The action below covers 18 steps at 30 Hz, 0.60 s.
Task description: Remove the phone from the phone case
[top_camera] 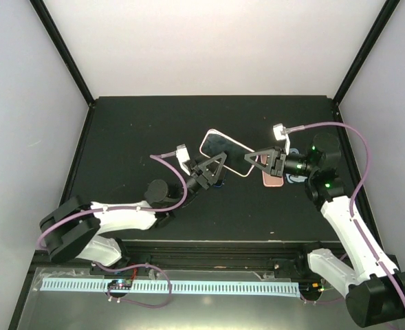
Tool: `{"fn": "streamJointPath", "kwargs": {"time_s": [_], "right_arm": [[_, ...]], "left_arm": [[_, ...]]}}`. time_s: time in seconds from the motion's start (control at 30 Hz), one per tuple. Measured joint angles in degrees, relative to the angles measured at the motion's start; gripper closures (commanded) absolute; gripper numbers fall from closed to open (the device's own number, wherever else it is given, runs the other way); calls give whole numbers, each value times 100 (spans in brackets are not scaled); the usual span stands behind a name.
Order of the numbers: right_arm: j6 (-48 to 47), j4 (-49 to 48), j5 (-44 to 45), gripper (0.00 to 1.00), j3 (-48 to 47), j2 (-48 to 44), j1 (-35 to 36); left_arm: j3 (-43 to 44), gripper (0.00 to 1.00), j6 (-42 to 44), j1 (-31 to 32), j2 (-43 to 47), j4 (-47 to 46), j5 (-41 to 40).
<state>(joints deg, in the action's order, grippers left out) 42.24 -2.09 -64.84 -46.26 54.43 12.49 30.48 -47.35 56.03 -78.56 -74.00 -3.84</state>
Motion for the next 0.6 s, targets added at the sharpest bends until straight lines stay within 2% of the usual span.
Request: {"fn": "streamJointPath", "kwargs": {"time_s": [0.17,0.3,0.43,0.5,0.6], "right_arm": [[166,-168,-2,99,184,-173,0],[157,-164,17,99,234,-282,0],[-4,-98,9,99,254,-348,-9],[-120,-111,-9,91,262,-413,-11],[-227,-57,7,65,271,-494,-9]], "left_arm": [[175,64,-280,-26,-435,-468,42],[210,81,-396,-57,-706,-905,162],[214,91,-573,-59,-758,-1193,372],[214,93,-638,-59,-756,-1281,470],[214,95,-614,-59,-743,-1309,605]]}}
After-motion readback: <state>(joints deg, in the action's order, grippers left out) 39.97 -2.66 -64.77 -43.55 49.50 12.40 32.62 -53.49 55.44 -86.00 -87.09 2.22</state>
